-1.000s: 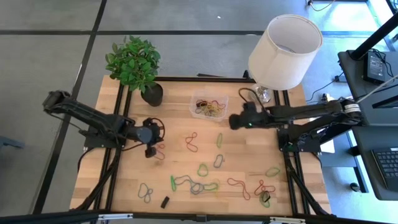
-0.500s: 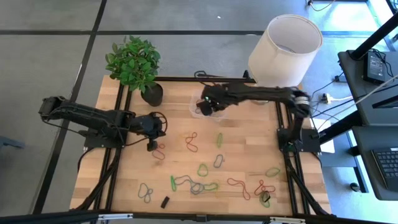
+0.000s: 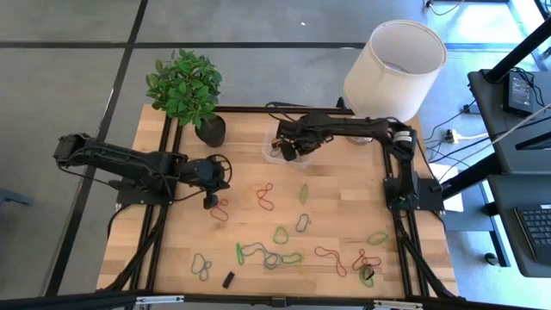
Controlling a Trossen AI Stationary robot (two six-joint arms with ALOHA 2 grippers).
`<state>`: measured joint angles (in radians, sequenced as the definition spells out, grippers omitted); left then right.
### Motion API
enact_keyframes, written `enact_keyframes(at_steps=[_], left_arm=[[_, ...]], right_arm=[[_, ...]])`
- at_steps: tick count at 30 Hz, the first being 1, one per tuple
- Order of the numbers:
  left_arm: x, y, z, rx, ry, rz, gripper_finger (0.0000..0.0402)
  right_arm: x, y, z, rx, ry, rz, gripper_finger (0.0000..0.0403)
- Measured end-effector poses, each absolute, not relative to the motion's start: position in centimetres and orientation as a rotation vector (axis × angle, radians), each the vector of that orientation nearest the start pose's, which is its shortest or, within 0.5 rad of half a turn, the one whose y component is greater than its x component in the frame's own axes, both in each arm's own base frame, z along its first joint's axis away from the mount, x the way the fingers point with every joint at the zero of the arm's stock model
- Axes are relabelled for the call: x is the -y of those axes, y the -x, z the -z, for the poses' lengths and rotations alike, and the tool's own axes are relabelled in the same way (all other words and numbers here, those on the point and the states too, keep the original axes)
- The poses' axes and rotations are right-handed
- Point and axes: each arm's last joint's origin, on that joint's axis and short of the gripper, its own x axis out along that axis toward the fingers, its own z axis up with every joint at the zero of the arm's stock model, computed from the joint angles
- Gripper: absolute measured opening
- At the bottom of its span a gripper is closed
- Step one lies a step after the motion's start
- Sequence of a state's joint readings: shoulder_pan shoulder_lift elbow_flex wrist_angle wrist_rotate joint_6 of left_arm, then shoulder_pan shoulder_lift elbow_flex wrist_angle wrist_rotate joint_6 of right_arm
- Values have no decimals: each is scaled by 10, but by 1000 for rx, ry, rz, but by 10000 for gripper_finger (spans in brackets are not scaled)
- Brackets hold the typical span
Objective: Pick and place rubber bands into bin
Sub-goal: Put the black rubber band into the transparent bin, then put the green rubber band into the transparent bin
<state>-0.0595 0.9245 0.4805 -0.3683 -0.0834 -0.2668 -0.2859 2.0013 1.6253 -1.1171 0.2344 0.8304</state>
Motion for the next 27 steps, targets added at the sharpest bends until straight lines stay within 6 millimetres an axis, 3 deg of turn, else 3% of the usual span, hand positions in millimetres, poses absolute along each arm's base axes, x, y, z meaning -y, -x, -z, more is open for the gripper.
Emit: enact_keyframes(at_steps=[10,15,20,27], left_arm=[[8,-177,-196,-759,198,-126,2],[13,-183,-212,-729,191,-102,2],[25,-195,-230,-794,144,-130,2],[53,-226,-236,-908,126,-105,2]], right_arm=[[111,-366,-231,-1208,-641,962,115],[79,-363,-251,-1186,-462,863,116],[39,-325,-260,-1172,-381,784,115],[-15,-250,-250,-1077,-468,523,92]])
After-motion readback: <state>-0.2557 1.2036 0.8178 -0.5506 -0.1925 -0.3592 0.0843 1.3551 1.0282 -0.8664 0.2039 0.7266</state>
